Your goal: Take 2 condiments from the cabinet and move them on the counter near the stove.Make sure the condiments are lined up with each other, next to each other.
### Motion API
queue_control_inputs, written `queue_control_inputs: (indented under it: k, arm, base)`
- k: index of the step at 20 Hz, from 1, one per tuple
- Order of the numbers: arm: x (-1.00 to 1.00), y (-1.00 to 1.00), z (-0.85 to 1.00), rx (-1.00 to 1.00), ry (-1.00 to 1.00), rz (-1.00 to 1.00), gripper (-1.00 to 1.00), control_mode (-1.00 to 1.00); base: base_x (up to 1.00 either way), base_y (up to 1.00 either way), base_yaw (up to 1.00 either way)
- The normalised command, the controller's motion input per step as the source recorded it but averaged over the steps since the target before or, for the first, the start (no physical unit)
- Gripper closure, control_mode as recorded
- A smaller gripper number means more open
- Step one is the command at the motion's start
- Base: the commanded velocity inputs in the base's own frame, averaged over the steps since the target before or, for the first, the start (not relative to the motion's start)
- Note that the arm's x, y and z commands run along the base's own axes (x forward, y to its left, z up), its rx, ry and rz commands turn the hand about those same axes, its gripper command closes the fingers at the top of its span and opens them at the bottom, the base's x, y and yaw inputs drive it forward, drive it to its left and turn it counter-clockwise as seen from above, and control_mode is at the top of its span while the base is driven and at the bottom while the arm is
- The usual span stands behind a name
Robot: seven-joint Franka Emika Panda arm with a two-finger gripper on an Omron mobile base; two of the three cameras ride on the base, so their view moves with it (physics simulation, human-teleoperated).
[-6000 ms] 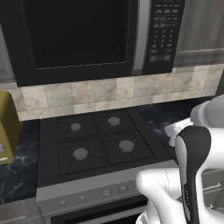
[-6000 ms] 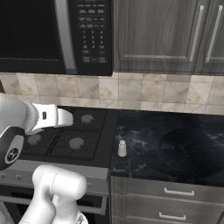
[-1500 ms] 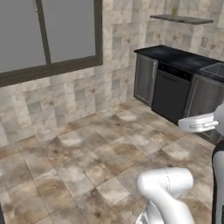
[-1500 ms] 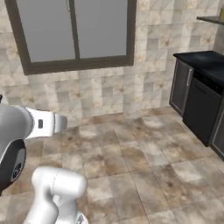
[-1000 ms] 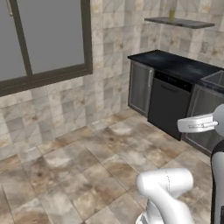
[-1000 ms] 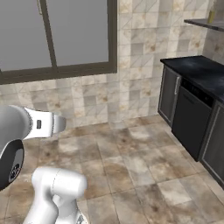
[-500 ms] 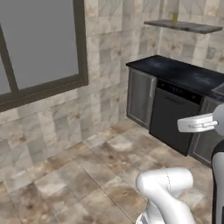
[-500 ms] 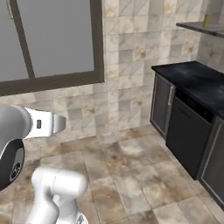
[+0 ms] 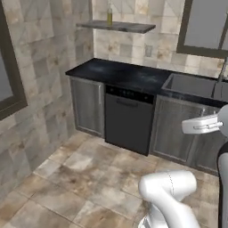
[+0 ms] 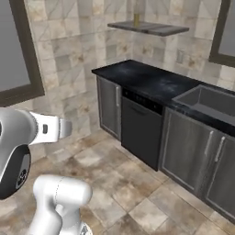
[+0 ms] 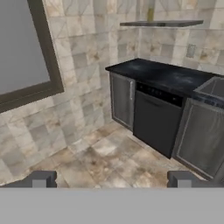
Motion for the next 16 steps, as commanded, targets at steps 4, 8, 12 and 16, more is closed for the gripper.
queue_control_inputs:
  k: [4, 8, 12, 16]
  arm:
    - [0.00, 0.00, 0.00, 0.00, 0.00, 0.00, -1.00, 1.00]
    - [0.00, 0.00, 0.00, 0.00, 0.00, 0.00, -1.00, 1.00]
    - [0.00, 0.00, 0.00, 0.00, 0.00, 0.00, -1.00, 1.00]
    - [0.00, 0.00, 0.00, 0.00, 0.00, 0.00, -1.00, 1.00]
  base:
    - [0.50, 0.14, -0.74]
    - [0.74, 0.70, -0.58]
    - [0.59, 0.99, -0.41]
    - [0.44, 1.00, -0.37]
